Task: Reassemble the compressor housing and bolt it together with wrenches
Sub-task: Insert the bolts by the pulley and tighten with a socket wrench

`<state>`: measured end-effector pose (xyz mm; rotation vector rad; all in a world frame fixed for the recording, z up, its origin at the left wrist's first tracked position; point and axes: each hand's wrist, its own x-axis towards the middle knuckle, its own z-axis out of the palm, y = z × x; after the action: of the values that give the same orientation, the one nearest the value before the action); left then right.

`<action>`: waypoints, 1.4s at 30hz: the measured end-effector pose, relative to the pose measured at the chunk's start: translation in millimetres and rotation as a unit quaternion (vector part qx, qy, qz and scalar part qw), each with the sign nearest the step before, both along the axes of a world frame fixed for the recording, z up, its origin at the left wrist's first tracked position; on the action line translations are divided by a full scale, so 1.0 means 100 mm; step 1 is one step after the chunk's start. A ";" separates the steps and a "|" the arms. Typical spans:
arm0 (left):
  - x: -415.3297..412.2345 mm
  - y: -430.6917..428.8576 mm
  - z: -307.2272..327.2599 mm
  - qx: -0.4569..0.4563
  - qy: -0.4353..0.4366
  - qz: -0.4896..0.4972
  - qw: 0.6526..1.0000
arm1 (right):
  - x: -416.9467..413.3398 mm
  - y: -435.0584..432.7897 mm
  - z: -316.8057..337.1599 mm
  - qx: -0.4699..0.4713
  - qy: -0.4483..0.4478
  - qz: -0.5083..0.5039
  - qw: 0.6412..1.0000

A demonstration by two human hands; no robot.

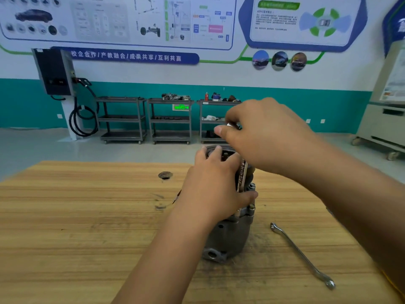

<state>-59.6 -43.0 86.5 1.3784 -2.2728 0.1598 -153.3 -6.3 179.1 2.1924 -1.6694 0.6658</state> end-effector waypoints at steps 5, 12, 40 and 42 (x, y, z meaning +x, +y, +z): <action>0.04 0.11 -0.21 -0.065 0.148 -0.037 0.986 | -0.04 -0.10 -0.05 0.014 -0.065 0.060 0.996; 0.43 0.07 -0.67 0.194 0.291 -0.058 0.935 | -0.13 -0.32 -0.18 0.338 -0.519 0.377 0.689; -0.02 0.52 -0.85 0.061 0.253 0.183 0.948 | 0.08 -0.20 -0.28 0.185 -0.617 0.145 0.751; 0.03 0.56 -0.85 0.080 0.253 0.169 0.949 | -0.02 -0.18 -0.28 0.262 -0.622 0.237 0.699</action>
<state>-56.8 13.0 1.3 1.6589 -1.6491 -0.2497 -155.3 -24.8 151.4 2.7814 -1.8696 2.5517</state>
